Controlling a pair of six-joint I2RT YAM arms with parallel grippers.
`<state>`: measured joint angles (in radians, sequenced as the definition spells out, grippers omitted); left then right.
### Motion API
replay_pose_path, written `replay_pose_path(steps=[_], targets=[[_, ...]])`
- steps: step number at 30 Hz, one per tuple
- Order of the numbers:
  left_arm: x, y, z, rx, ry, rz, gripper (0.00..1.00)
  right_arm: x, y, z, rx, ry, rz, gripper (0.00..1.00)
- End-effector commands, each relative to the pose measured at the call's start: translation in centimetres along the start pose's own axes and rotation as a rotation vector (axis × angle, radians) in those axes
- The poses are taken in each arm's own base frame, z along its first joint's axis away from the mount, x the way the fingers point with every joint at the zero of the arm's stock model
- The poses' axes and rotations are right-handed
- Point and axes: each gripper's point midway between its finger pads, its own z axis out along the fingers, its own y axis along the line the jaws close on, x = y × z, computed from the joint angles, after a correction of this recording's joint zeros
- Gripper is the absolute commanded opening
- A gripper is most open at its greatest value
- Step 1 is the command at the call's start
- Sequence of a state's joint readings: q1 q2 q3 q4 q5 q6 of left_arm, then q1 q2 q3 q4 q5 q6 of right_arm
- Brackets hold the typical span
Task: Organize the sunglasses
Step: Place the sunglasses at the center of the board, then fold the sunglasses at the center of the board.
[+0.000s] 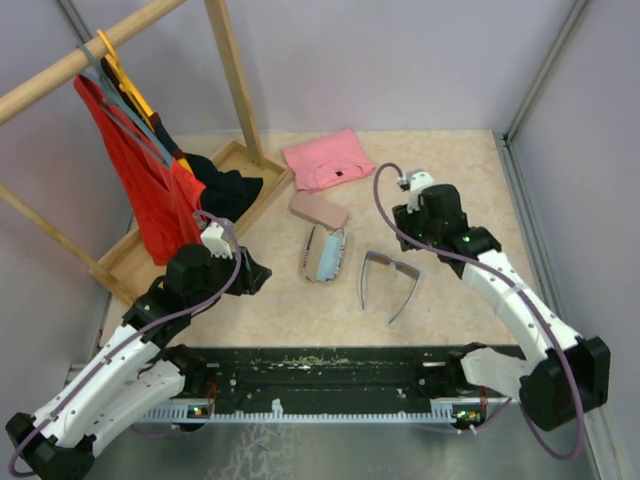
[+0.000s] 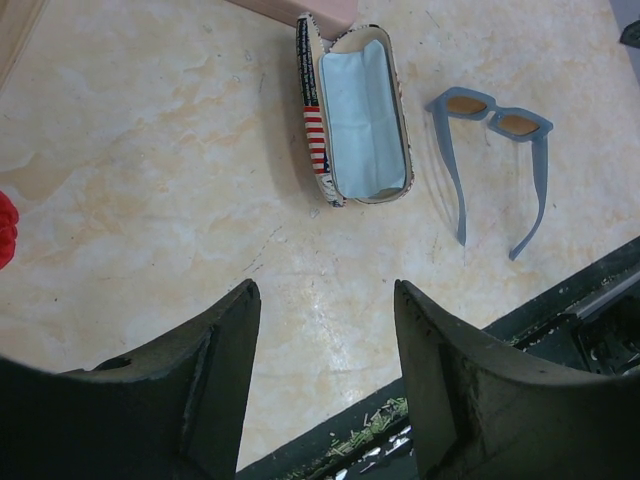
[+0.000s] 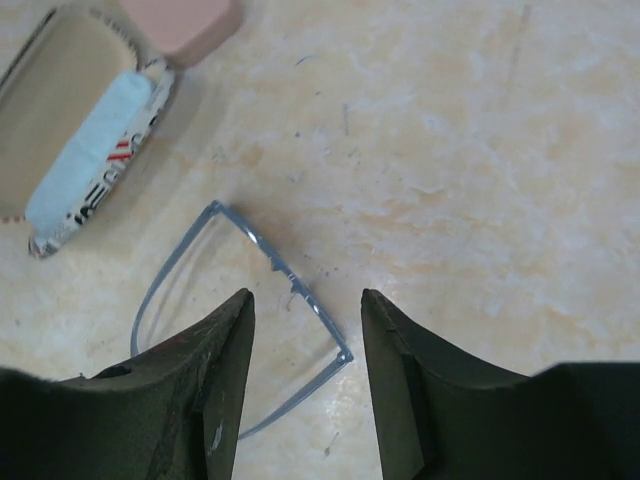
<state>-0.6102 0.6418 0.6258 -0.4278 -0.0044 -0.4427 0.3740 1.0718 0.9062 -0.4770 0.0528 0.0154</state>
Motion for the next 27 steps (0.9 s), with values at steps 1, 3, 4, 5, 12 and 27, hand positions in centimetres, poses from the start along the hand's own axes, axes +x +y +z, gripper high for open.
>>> replay_pose_path(steps=[1, 3, 4, 5, 12, 27], targets=[[-0.7, -0.5, -0.2, 0.029, -0.021, 0.024, 0.62, 1.4, 2.7, 1.0, -0.238, 0.162, -0.270, 0.48], [-0.6, -0.6, -0.1, 0.034, -0.013, 0.025, 0.62, 2.0, 2.5, 2.0, -0.249, 0.218, -0.317, 0.48], [-0.5, -0.7, 0.0, 0.037, -0.010, 0.027, 0.62, 2.4, 2.4, 2.5, -0.258, 0.248, -0.342, 0.48], [-0.5, -0.7, 0.0, 0.040, -0.005, 0.029, 0.62, 2.6, 2.4, 3.0, -0.271, 0.267, -0.369, 0.48], [-0.5, -0.7, 0.0, 0.040, -0.006, 0.033, 0.63, 4.9, 1.8, 6.2, -0.305, 0.396, -0.472, 0.46], [-0.3, -0.5, 0.2, 0.026, 0.000, 0.029, 0.63, 6.7, 2.2, 8.3, -0.375, 0.494, -0.481, 0.41]])
